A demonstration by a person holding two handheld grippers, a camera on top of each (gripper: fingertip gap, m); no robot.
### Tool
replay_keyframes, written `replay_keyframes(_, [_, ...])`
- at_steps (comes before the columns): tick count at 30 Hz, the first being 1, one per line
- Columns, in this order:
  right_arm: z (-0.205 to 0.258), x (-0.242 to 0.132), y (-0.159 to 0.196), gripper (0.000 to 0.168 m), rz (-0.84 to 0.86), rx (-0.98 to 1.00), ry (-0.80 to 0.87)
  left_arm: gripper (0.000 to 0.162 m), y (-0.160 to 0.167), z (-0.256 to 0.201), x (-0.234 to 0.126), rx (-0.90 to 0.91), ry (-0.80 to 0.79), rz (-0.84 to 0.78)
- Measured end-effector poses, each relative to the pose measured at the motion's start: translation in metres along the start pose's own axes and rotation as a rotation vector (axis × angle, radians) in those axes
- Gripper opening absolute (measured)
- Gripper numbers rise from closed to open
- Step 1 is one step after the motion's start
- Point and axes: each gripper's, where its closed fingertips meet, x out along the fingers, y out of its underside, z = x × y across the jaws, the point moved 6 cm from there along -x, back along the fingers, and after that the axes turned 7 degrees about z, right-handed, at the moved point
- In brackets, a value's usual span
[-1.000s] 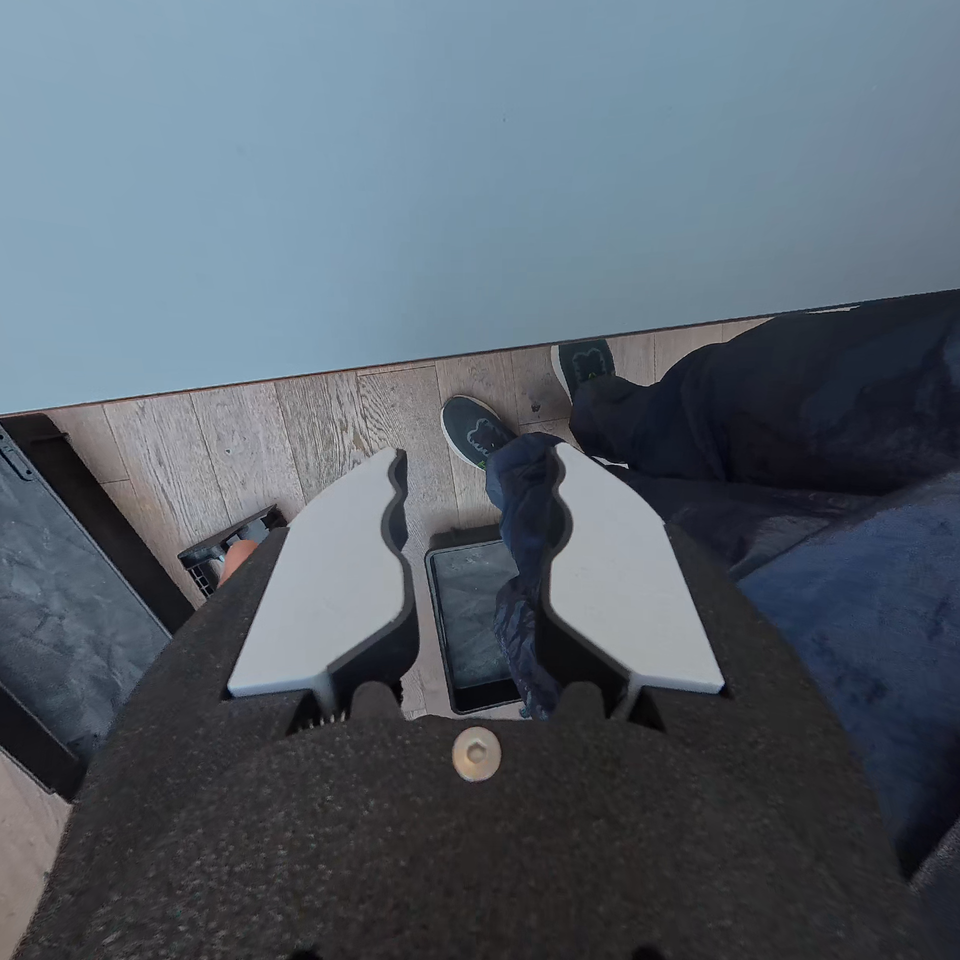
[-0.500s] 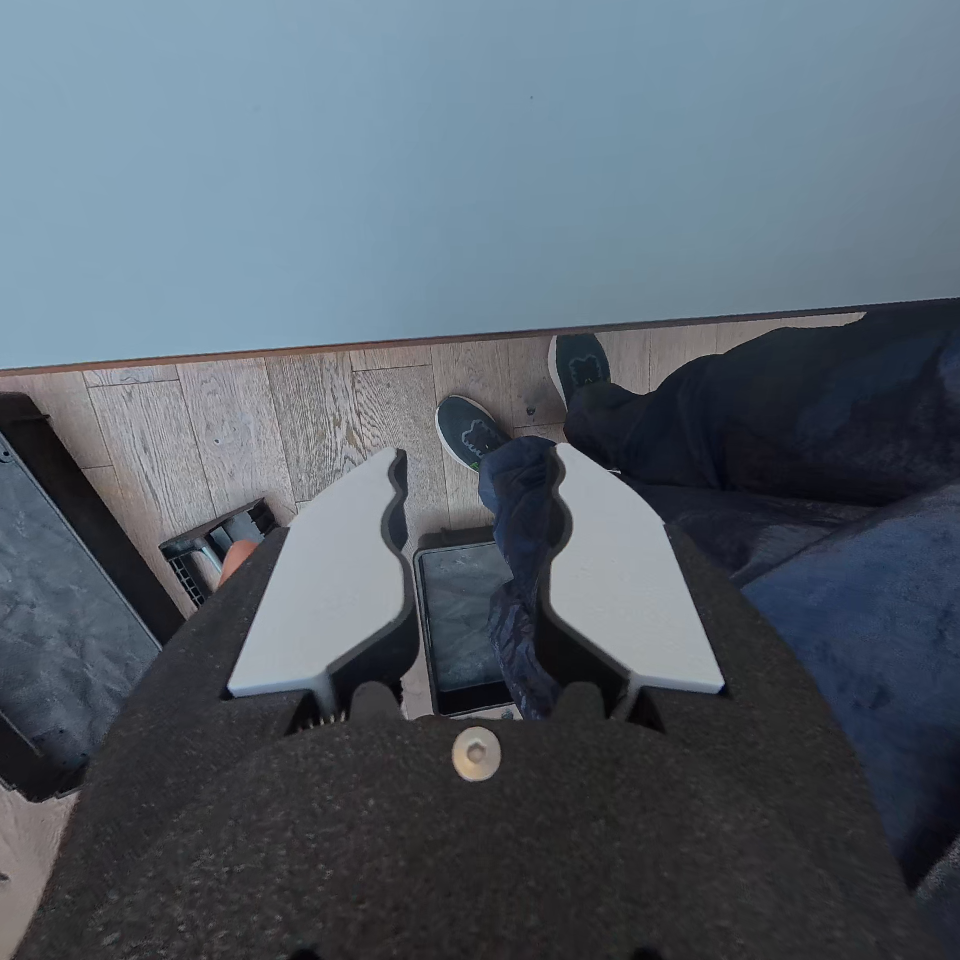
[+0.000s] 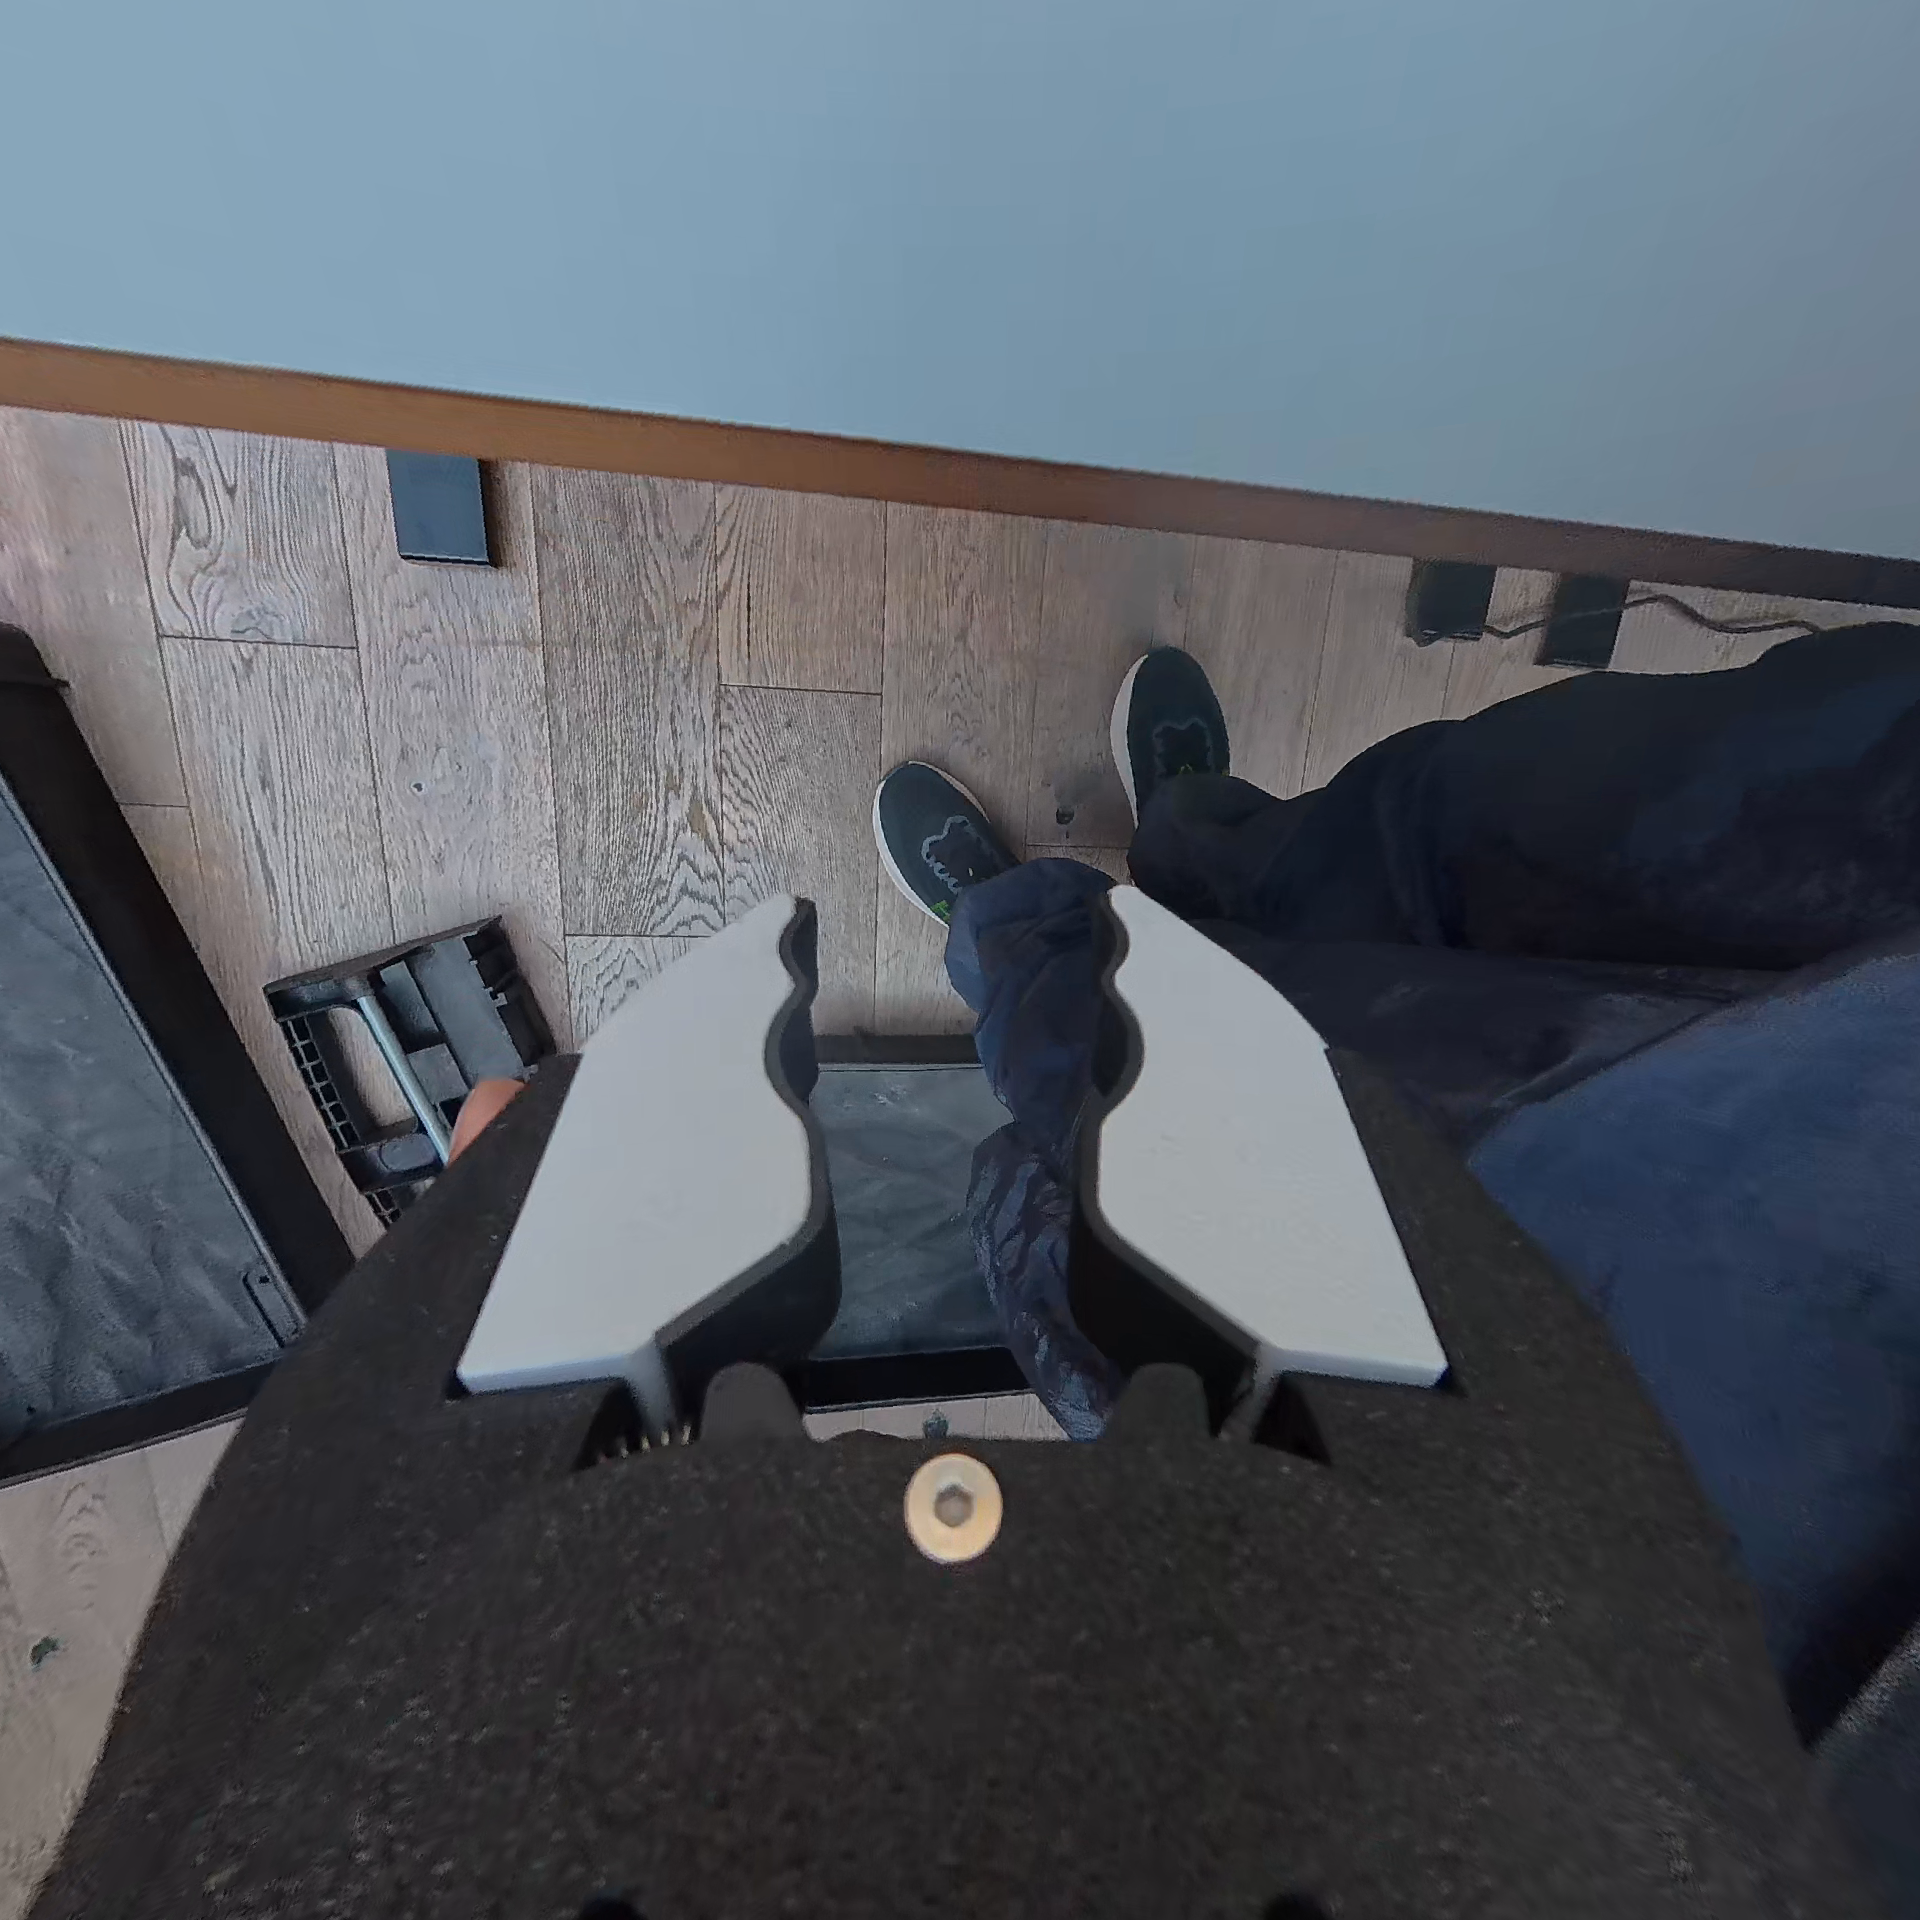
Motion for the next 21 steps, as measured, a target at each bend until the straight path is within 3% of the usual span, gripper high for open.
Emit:
replay_keyframes(4, [0.0, -0.004, -0.022, 0.063, -0.031, -0.027, -0.02, 0.051, 0.013, 0.004, -0.001, -0.043, -0.002, 0.005])
replay_keyframes(9, [0.0, 0.002, -0.047, 0.065, -0.047, 0.138, -0.088, 0.05, 0.024, 0.007, -0.004, -0.09, -0.005, -0.005])
replay_keyframes(15, [0.004, 0.017, -0.043, 0.07, 0.074, 0.11, -0.08, 0.049, 0.032, 0.009, -0.005, -0.125, -0.007, -0.018])
replay_keyframes(21, [-0.003, 0.001, -0.022, 0.067, 0.011, 0.139, -0.044, 0.049, 0.024, 0.009, -0.005, -0.092, 0.006, -0.028])
